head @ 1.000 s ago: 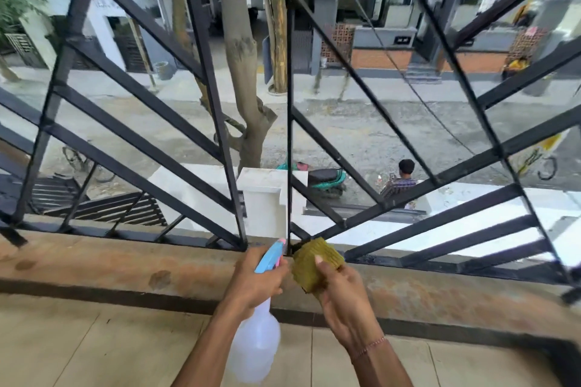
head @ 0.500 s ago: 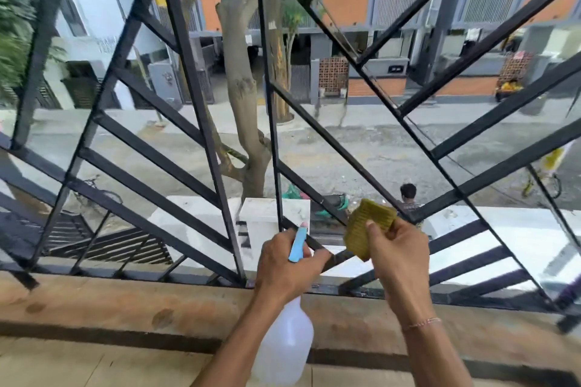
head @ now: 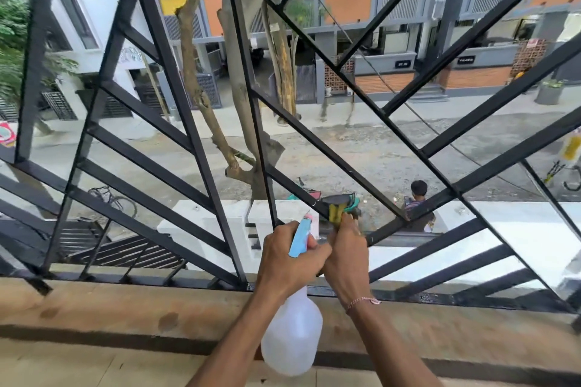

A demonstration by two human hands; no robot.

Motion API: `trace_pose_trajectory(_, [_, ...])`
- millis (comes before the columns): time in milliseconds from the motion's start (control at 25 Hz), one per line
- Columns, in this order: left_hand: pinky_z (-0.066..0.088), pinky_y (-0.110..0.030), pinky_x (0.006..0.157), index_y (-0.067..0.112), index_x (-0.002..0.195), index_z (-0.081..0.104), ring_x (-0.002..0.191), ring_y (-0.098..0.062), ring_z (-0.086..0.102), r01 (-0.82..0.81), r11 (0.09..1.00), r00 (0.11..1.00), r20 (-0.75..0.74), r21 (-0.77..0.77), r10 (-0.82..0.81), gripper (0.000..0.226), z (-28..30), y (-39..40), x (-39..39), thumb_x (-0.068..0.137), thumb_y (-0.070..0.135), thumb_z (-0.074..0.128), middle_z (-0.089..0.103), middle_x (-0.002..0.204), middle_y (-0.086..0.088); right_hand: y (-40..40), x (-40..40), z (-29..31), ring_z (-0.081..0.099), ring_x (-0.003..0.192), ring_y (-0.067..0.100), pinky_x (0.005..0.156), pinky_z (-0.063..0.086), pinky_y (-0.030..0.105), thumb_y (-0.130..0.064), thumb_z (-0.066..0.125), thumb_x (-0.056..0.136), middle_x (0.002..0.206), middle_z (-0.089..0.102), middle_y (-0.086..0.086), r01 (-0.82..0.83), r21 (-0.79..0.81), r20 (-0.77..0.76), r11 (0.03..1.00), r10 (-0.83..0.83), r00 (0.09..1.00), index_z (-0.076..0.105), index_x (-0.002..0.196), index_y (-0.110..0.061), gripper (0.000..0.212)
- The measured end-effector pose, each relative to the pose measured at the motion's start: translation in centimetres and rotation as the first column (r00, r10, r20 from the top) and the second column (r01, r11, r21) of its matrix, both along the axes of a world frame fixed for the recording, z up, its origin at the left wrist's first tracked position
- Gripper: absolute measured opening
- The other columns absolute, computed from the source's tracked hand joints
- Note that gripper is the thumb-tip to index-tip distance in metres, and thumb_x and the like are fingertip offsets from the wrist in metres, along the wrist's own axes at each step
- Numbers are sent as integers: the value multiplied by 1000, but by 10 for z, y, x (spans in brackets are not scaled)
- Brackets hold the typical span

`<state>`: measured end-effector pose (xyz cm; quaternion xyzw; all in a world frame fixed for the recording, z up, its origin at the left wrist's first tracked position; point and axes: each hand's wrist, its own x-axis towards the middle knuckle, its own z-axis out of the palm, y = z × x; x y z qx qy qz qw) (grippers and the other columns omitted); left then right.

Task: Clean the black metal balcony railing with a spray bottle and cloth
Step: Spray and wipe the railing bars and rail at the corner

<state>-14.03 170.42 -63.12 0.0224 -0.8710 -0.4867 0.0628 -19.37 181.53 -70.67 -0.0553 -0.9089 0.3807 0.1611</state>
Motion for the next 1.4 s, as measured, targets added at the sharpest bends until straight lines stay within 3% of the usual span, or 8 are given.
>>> trace_pose_trajectory(80, [62, -47, 65, 11, 70, 65, 63, -20, 67, -19, 1000, 1000, 2, 12, 19, 18, 7, -5, -1, 75, 27, 73, 60, 56, 8, -10, 0, 12, 57, 115, 40, 93, 48, 45, -24, 67, 87, 121, 61, 24, -56, 13, -60, 998, 57, 997, 50, 129, 4, 53])
trace_pose_trajectory(240, [60, -37, 52, 12, 70, 65, 63, -17, 65, -80, 993, 997, -7, 90, 81, 14, 32, -26, -1, 81, 14, 73, 63, 64, -4, -30, -6, 66, 57, 106, 26, 89, 46, 36, -43, 45, 85, 117, 61, 15, -317, 21, -213, 948, 314, 925, 52, 130, 2, 64])
trace_pose_trajectory(400, [53, -25, 49, 7, 79, 69, 79, -32, 73, -123, 981, 991, -27, 149, 128, 8, 54, -51, -2, 85, 12, 72, 69, 77, -19, -48, -24, 90, 48, 126, 23, 112, 39, 43, -14, 63, 86, 143, 50, 18, -561, 89, -343, 823, 554, 759, 41, 144, 2, 65])
trace_pose_trajectory(640, [54, -25, 51, 2, 78, 66, 82, -32, 72, -72, 990, 997, -10, 118, 74, 12, 56, -51, -7, 85, 11, 70, 70, 80, -22, -17, -1, 31, 16, 153, 25, 125, 18, 38, 8, 20, 78, 164, 23, 14, -387, 301, -378, 872, 481, 791, 23, 158, -4, 81])
trace_pose_trajectory(800, [56, -27, 54, 3, 75, 65, 85, -34, 72, -16, 993, 1000, 23, 119, 13, 19, 48, -43, -9, 77, 20, 72, 70, 77, -18, 35, 28, -23, 29, 148, 29, 121, 29, 45, 24, 36, 70, 160, 28, 15, -185, 208, -196, 960, 226, 954, 19, 158, -9, 96])
trace_pose_trajectory(1080, [55, -27, 54, -1, 78, 63, 76, -24, 72, -34, 994, 999, 36, 107, 31, 16, 47, -46, 2, 84, 11, 71, 70, 79, -19, -15, 15, 38, 49, 120, 35, 103, 39, 41, 10, 47, 81, 130, 57, 20, 42, 7, 70, 999, -43, 997, 49, 132, 3, 51])
trace_pose_trajectory(1240, [54, -27, 52, 4, 72, 64, 74, -26, 73, -69, 989, 998, 18, 130, 68, 14, 46, -66, 4, 83, 7, 70, 69, 72, -17, -58, 0, 99, 61, 99, 38, 84, 44, 42, -5, 46, 82, 104, 66, 18, -146, 52, -156, 988, 152, 976, 59, 111, -2, 31])
trace_pose_trajectory(1400, [54, -28, 53, 0, 82, 66, 85, -38, 72, -111, 983, 993, 47, 143, 106, 7, 39, -82, 7, 86, 6, 68, 70, 79, -22, -83, -15, 158, 57, 81, 29, 68, 33, 27, -2, 45, 96, 89, 63, 15, -319, -258, -239, 912, 260, 936, 59, 104, 2, 16])
